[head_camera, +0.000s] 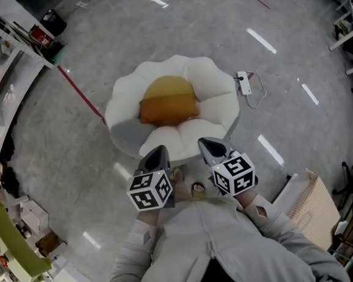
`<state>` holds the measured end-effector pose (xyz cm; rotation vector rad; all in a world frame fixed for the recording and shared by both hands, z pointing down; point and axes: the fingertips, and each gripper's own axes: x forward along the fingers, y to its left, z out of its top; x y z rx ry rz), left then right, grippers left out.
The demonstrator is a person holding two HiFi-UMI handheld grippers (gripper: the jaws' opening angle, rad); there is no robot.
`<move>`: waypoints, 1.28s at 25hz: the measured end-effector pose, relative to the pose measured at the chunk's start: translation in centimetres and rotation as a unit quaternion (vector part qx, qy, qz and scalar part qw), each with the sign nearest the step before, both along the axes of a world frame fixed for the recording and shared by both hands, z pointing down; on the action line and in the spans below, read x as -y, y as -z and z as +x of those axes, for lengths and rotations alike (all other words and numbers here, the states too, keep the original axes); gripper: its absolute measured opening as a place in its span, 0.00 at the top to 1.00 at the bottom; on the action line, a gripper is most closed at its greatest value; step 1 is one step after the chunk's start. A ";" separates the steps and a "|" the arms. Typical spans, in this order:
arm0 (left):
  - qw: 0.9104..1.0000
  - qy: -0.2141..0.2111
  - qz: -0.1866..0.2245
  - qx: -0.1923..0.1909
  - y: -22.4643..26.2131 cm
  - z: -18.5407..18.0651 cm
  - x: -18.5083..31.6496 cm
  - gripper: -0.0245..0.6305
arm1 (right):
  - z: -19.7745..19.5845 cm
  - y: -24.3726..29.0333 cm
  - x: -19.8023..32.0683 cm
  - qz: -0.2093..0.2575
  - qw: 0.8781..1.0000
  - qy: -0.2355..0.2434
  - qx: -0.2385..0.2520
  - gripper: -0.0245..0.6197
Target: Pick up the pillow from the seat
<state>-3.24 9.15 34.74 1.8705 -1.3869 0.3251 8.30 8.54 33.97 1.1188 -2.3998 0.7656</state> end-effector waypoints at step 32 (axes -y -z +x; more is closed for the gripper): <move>0.997 -0.040 -0.072 -0.008 -7.9 -6.0 12.3 0.95 | -7.8 -8.1 13.0 -0.028 0.992 0.062 -0.108 0.96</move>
